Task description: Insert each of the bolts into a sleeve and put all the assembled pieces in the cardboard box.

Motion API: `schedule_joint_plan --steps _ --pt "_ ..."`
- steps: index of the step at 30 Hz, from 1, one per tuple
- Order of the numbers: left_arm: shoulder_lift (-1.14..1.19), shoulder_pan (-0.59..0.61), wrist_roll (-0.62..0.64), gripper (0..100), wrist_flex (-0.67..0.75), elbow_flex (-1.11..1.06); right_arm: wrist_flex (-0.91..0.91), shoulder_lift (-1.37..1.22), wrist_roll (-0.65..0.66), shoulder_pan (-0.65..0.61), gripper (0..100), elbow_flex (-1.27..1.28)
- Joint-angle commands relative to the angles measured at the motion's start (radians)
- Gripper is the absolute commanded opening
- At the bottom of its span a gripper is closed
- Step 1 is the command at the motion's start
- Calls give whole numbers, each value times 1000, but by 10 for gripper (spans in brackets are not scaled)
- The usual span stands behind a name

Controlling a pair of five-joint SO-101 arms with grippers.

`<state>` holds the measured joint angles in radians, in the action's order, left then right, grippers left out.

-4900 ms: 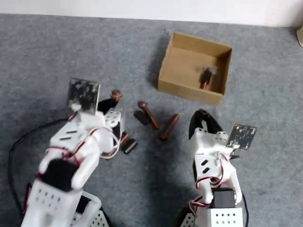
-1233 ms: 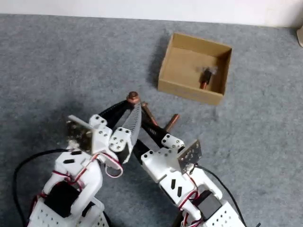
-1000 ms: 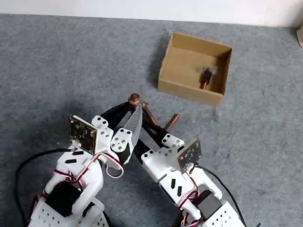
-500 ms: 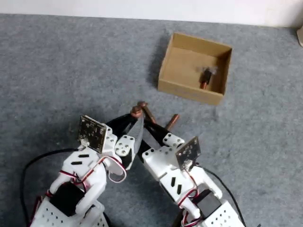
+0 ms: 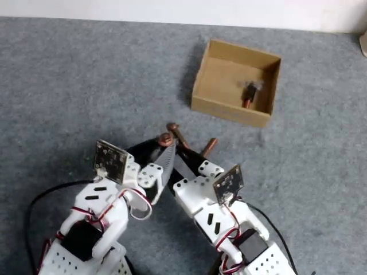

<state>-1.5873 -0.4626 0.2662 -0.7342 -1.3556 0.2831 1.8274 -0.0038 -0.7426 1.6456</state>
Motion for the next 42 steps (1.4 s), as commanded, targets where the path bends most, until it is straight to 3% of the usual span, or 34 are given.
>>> schedule_joint_plan --steps 1,5,18,24,37,42 --pt "7 -13 6 351 -34 -10 -30 12 9 22 4 -24" --pt "7 -15 6 353 -31 -8 -33 12 9 22 4 7" --pt "7 -5 0 183 -34 229 -36 12 6 22 4 36" --pt "7 16 -158 8 -31 225 -36 12 9 24 4 38" --pt "7 274 -496 6 -17 225 -36 10 6 134 4 38" --pt "7 357 -502 6 175 157 -36 10 6 200 4 39"
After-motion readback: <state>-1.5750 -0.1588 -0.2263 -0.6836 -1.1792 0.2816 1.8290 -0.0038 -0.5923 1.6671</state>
